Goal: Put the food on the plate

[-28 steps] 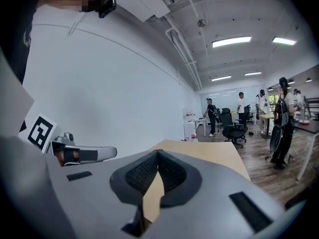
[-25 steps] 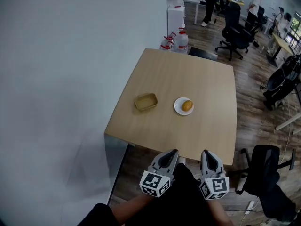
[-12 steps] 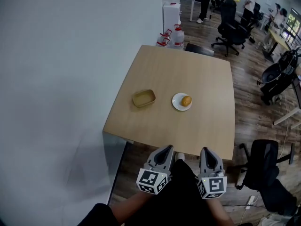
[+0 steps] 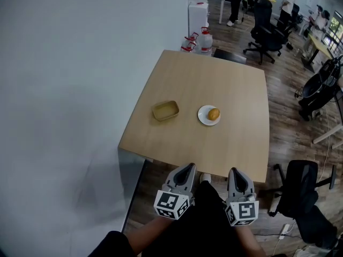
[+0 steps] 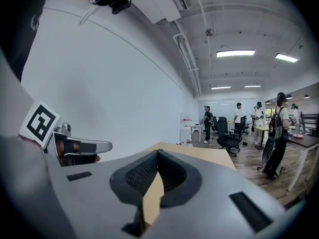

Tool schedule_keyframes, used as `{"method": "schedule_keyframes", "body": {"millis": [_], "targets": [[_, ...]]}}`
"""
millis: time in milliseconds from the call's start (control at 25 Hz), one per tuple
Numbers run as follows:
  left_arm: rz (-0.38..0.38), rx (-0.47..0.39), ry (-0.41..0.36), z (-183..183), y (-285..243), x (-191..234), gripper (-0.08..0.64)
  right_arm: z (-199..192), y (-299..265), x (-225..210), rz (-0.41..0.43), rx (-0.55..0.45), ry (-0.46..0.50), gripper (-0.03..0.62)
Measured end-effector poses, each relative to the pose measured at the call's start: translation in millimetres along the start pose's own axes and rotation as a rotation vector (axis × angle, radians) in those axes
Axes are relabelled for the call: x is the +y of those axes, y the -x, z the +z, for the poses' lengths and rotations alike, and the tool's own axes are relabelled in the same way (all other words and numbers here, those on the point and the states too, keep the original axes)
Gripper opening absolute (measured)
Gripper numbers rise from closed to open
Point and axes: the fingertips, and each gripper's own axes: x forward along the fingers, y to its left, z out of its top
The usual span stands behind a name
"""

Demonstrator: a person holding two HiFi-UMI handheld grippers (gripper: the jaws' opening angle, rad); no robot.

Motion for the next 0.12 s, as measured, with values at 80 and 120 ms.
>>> {"method": "schedule_keyframes", "body": {"millis": [80, 120], "targets": [[0.008, 0.002, 0.005, -1.7, -0.1, 3.8, 0.017, -1.9, -2.4, 0.3, 0.004, 0.000, -0.002, 0.055], [0.011, 0.003, 0.008, -2.6, -0.2, 5.9, 0.017, -2.7, -3.8, 0.5, 0.006, 0.000, -0.002, 0.055]]}}
